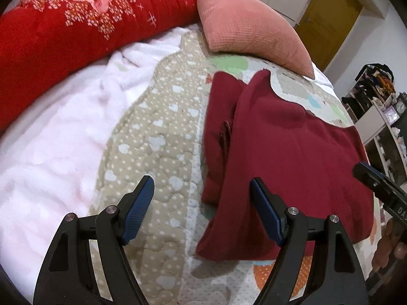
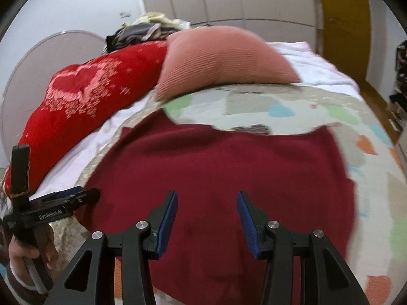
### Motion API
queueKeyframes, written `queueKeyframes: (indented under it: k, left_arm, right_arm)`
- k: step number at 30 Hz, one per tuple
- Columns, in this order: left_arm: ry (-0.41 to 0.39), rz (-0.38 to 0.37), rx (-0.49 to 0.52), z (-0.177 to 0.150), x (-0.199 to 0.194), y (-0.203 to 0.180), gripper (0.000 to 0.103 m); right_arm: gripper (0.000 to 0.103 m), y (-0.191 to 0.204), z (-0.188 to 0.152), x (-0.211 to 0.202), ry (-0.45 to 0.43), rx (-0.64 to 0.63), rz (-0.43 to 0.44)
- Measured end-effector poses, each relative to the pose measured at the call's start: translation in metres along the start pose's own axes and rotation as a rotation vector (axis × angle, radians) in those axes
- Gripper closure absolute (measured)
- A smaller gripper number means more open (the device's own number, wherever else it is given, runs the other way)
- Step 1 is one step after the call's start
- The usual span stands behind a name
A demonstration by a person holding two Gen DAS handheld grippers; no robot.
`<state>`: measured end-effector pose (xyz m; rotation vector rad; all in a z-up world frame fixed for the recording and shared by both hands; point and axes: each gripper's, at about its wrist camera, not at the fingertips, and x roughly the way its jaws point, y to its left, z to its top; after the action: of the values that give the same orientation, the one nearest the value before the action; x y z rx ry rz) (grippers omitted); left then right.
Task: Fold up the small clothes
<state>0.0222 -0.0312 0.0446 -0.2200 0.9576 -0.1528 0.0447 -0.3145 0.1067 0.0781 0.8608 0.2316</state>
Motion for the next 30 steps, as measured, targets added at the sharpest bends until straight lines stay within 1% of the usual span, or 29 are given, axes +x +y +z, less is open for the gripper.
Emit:
queueKeyframes:
  k: [5, 10, 12, 16, 17, 18, 20, 21, 22, 24, 26, 30]
  left_arm:
    - [-0.007, 0.013, 0.028, -0.001, 0.001, 0.000, 0.025]
    - [0.000, 0.000, 0.010, -0.002, 0.002, 0.008, 0.025]
    - [0.000, -0.008, 0.006, -0.002, 0.001, 0.011, 0.025]
    - [0.011, -0.027, -0.002, -0.002, 0.004, 0.015, 0.025]
    - [0.013, -0.034, -0.006, -0.002, 0.005, 0.016, 0.025]
    - [0.016, -0.040, -0.009, -0.001, 0.005, 0.018, 0.025]
    - [0.019, -0.050, -0.015, 0.000, 0.007, 0.020, 0.025]
    - [0.024, -0.059, -0.020, 0.001, 0.007, 0.022, 0.025]
    - [0.028, -0.065, -0.026, 0.001, 0.007, 0.023, 0.025]
    - [0.036, -0.080, -0.041, 0.001, 0.008, 0.026, 0.025]
    - [0.036, -0.079, -0.041, 0.002, 0.008, 0.027, 0.025]
    - [0.027, -0.075, -0.046, 0.001, 0.007, 0.028, 0.025]
  right_arm:
    - [0.056, 0.043, 0.020, 0.024, 0.011, -0.016, 0.115]
    - [0.055, 0.083, 0.050, 0.053, 0.034, -0.005, 0.196]
    - [0.055, 0.096, 0.060, 0.067, 0.048, -0.003, 0.210]
    - [0.055, 0.110, 0.075, 0.102, 0.101, 0.005, 0.183]
    - [0.057, 0.110, 0.077, 0.112, 0.117, 0.004, 0.169]
    - [0.069, 0.110, 0.079, 0.123, 0.132, 0.001, 0.151]
    - [0.085, 0.109, 0.081, 0.139, 0.155, -0.010, 0.130]
    - [0.092, 0.106, 0.082, 0.143, 0.158, -0.003, 0.129]
    - [0.094, 0.106, 0.082, 0.144, 0.154, 0.004, 0.137]
    - [0.095, 0.109, 0.084, 0.138, 0.119, -0.011, 0.165]
    - [0.096, 0.119, 0.085, 0.131, 0.093, -0.058, 0.161]
    - [0.096, 0.129, 0.083, 0.137, 0.085, -0.092, 0.156]
